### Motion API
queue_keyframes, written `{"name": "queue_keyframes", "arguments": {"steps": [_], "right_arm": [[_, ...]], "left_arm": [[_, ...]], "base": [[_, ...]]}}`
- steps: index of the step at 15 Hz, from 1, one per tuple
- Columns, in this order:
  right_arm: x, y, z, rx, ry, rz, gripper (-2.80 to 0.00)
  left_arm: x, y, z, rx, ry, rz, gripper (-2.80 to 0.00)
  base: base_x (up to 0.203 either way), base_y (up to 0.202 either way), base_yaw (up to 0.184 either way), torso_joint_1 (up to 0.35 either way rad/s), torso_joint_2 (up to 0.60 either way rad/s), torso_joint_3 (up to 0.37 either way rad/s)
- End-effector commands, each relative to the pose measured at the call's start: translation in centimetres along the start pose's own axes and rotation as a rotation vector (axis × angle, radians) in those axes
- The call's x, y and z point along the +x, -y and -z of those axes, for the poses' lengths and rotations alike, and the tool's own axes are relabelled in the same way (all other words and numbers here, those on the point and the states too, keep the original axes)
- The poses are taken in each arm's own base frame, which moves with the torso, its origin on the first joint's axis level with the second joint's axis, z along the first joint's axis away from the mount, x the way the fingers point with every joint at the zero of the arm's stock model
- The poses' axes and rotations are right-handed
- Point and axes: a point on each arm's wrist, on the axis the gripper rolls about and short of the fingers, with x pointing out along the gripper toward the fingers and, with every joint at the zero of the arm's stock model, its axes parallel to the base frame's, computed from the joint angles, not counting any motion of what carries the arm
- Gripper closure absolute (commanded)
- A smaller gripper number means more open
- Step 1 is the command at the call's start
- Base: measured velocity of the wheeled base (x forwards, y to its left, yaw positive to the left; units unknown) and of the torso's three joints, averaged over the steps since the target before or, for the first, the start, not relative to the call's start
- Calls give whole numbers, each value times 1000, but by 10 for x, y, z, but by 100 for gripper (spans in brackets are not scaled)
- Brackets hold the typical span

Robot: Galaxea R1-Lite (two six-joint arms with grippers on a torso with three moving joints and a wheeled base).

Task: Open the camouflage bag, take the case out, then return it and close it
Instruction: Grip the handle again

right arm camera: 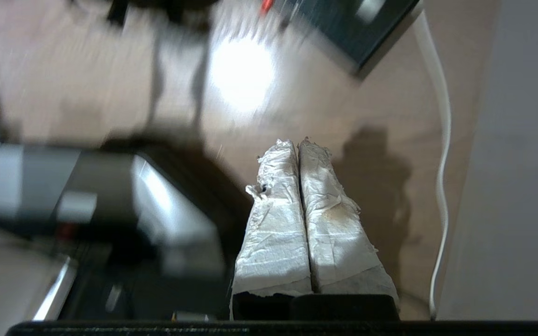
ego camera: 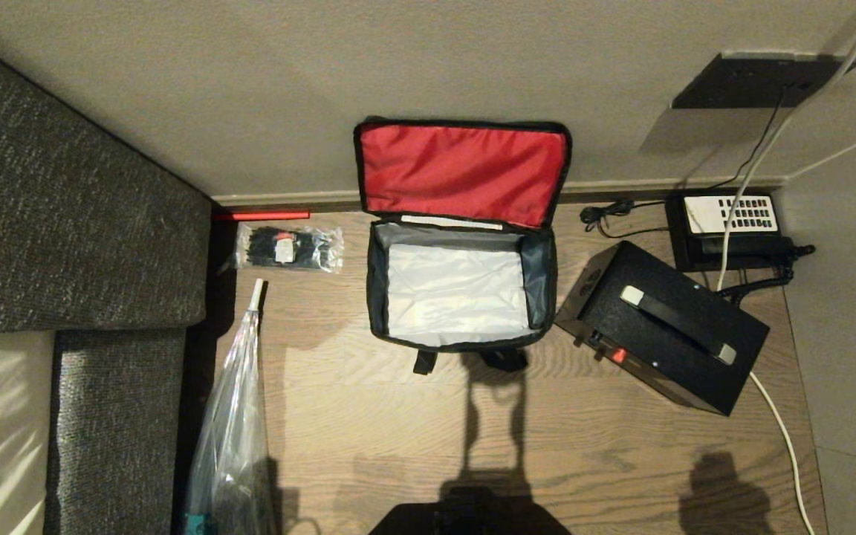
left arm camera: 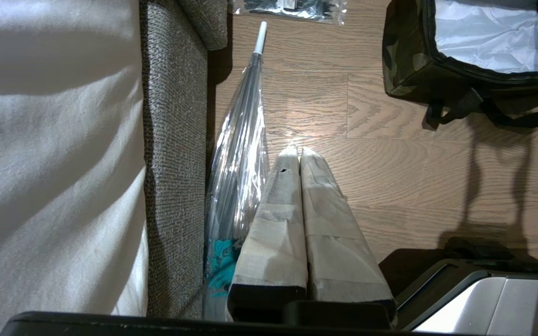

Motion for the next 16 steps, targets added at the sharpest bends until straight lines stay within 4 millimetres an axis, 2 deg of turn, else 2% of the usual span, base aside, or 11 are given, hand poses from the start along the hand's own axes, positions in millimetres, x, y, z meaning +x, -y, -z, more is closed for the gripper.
{"name": "queue_keyframes", "arguments": {"steps": [1,3,5,8,12,16], "right_arm": [[-5,0,-8,8,-45,-9,0],[8,2,-37,64,-135,-14,0],[45,6,-70,96,-247,-14,0],[99,10,-94,76,-355,-31,0],[171,15,-104,23,-425,-48,0],[254,19,-92,23,-513,-49,0]], "left_arm": [[0,0,1,-2,-2,-1,0],[0,0,1,1,-3,1,0],[0,0,1,-2,-1,-1,0],[0,0,1,-3,-1,-1,0],[0,0,1,-3,-1,-1,0],[0,0,1,-3,-1,-1,0]], "base": [[0,0,0,0,0,0],[0,0,0,0,0,0],[0,0,0,0,0,0],[0,0,0,0,0,0],[0,0,0,0,0,0],[0,0,0,0,0,0]]}}
